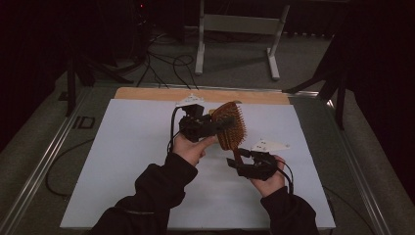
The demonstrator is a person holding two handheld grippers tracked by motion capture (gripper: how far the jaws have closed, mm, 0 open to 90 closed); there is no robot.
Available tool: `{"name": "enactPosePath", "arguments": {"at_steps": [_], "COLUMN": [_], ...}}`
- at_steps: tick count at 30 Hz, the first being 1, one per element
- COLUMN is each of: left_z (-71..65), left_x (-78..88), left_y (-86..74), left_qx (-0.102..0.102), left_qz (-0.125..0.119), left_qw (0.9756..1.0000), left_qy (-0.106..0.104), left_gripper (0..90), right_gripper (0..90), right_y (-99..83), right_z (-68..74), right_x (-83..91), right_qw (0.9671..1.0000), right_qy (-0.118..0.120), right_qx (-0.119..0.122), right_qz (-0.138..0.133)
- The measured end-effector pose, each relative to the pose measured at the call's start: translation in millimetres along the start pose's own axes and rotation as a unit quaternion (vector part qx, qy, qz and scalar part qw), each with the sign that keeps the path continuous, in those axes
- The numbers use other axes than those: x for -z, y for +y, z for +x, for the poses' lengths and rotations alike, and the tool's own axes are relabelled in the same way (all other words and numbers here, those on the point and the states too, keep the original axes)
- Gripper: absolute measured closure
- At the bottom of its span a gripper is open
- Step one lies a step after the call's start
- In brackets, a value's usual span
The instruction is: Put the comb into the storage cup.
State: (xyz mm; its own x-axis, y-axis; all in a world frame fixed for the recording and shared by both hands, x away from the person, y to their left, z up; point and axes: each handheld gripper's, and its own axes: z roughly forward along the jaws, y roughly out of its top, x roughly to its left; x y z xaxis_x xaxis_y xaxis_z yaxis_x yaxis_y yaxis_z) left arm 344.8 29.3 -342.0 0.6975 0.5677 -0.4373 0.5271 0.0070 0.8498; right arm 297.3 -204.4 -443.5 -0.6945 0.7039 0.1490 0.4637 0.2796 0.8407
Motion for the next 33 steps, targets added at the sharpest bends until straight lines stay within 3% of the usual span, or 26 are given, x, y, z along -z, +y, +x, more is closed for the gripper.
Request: {"name": "enactPosePath", "arguments": {"at_steps": [5,6,9,10,13,16,21,24,28,33], "left_z": [-1.3,-1.2,-1.3,-0.5,0.1,1.5,3.1,5.6,7.2,9.6], "left_x": [3.9,5.6,6.9,8.4,9.9,12.3,14.4,15.9,17.6,20.6], "left_y": [5.2,7.8,9.7,11.8,13.8,18.6,23.8,29.8,36.6,44.6], "left_qx": [-0.011,-0.014,-0.015,-0.015,-0.017,-0.019,-0.023,-0.024,-0.028,-0.028], "left_qz": [-0.006,-0.005,-0.008,-0.009,-0.012,-0.013,-0.014,-0.017,-0.022,-0.030], "left_qw": [0.9999,0.9999,0.9998,0.9998,0.9997,0.9996,0.9995,0.9994,0.9991,0.9988], "left_qy": [0.007,0.007,0.009,0.008,0.009,0.013,0.016,0.019,0.023,0.027], "left_gripper": [54.8,54.8,54.8,54.8,54.8,54.7,54.7,54.8,54.7,54.7], "right_gripper": [23.3,14.0,12.0,9.7,9.3,9.0,9.1,9.0,9.0,9.1], "right_y": [-2.1,-4.4,-5.2,-6.0,-7.8,-10.1,-12.9,-18.4,-23.6,-27.4], "right_z": [-2.9,-4.1,-4.2,-5.3,-6.1,-8.0,-8.1,-6.9,-7.8,-8.7], "right_x": [1.1,1.2,2.6,3.1,3.7,5.1,7.2,8.7,10.1,13.3], "right_qw": [1.0000,1.0000,1.0000,0.9999,0.9999,0.9995,0.9996,0.9994,0.9988,0.9989], "right_qy": [-0.004,-0.003,-0.001,0.010,0.013,0.031,0.027,0.006,0.000,0.007], "right_qx": [-0.007,-0.006,-0.006,-0.002,0.000,-0.001,0.011,0.035,0.048,0.045], "right_qz": [0.004,0.004,0.005,0.009,0.009,0.008,0.006,-0.004,-0.006,-0.007]}}
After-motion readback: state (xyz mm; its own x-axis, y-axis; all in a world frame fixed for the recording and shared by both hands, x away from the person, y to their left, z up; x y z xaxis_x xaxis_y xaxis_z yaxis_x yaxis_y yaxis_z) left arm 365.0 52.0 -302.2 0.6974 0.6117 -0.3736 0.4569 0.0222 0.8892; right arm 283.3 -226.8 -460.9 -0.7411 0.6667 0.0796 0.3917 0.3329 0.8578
